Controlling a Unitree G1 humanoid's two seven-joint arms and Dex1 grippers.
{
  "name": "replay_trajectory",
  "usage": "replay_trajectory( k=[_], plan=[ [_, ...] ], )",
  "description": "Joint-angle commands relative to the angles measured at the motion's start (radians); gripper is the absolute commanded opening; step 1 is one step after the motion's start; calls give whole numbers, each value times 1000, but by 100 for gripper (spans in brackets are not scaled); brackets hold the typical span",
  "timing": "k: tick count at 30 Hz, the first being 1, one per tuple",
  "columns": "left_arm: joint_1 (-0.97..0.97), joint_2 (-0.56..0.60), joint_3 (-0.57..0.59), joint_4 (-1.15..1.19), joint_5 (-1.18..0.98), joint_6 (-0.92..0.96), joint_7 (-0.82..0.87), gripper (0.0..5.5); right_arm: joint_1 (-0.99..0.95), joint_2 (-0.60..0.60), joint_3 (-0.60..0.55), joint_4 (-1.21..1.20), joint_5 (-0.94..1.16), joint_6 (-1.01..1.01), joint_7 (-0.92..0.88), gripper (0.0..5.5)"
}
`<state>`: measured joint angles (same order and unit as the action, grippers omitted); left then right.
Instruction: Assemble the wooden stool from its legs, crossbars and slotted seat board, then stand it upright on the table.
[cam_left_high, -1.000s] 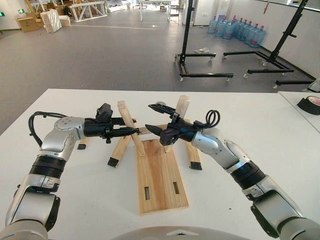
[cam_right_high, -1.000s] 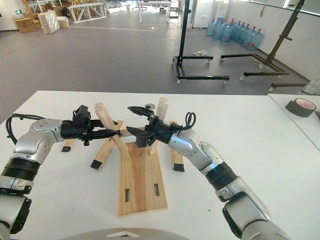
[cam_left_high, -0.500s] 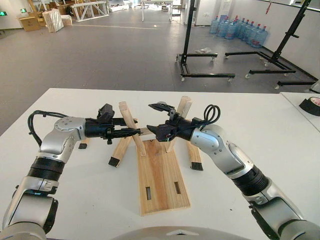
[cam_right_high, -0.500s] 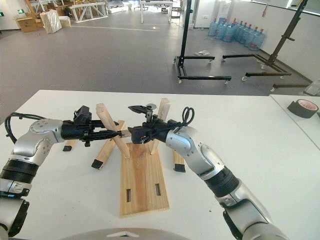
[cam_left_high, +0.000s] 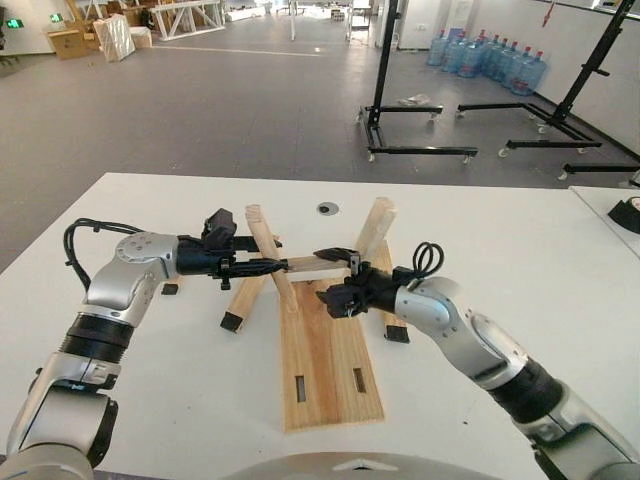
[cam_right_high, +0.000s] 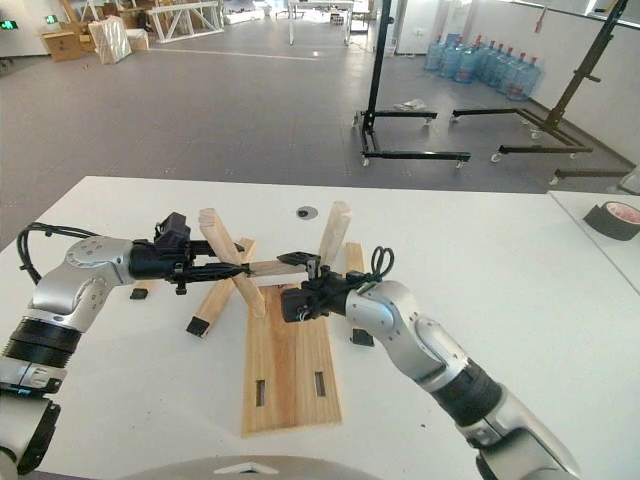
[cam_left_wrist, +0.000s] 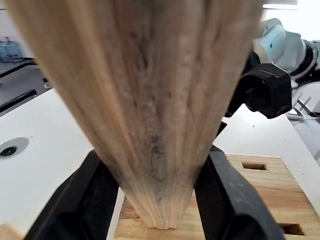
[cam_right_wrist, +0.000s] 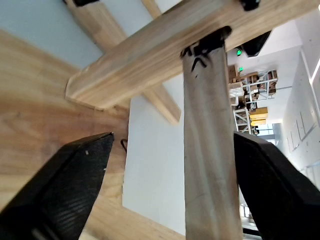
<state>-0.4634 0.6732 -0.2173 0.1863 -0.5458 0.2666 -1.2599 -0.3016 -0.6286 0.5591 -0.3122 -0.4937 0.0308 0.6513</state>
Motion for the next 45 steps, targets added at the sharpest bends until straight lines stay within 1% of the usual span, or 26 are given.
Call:
replay_trajectory(
  k=[1,6,7,9,12,15,17,19,21,23,25,28,31,33,34,36,39,41,43,45],
  plan=[
    [121,9,-146,58,179,36,-4,202,166,-98,95,96,-32,42,160,403],
    [101,14,-147,73,180,33,-10,202,134,-63,86,116,-70,9,83,403],
    [100,16,-147,74,180,32,-11,202,118,-46,76,129,-89,-7,42,403],
    [99,19,-145,78,181,30,-12,202,76,2,43,163,-137,-50,-93,403],
    [101,19,-143,81,181,27,-9,202,48,39,-18,189,-188,-142,-297,403],
    [107,21,-142,81,179,22,-4,202,64,60,-67,176,-162,-224,-397,403],
    [108,23,-141,82,178,20,-4,202,77,73,-95,140,-108,-266,-410,403],
    [109,26,-139,84,178,17,-4,202,99,81,-109,90,17,-201,-286,403],
    [107,30,-137,86,178,15,-7,202,114,53,-127,15,140,-127,-146,403],
    [108,36,-135,86,179,13,-9,202,93,10,-187,-71,229,-71,-54,403],
    [119,44,-131,77,177,12,-9,202,43,10,-264,-126,285,-20,-31,403],
    [130,55,-129,66,175,14,-10,202,-27,69,-377,-186,388,97,-64,403],
    [132,64,-135,56,178,18,-13,202,-67,160,-479,-202,437,151,-184,403],
    [134,69,-136,49,177,22,-13,202,-46,249,-535,-206,476,214,-278,403],
    [137,71,-135,46,175,24,-13,202,-18,289,-542,-212,486,238,-315,403],
    [144,76,-133,36,171,26,-11,202,42,351,-520,-221,476,256,-376,403],
    [153,80,-134,22,169,29,-6,202,138,420,-448,-218,449,258,-432,403],
    [151,82,-138,19,170,29,-5,202,177,444,-407,-205,433,250,-449,403],
    [145,83,-141,16,173,28,-4,202,181,431,-367,-181,375,225,-461,403],
    [136,85,-143,2,173,29,-6,202,179,440,-353,-163,367,229,-463,403]
  ],
)
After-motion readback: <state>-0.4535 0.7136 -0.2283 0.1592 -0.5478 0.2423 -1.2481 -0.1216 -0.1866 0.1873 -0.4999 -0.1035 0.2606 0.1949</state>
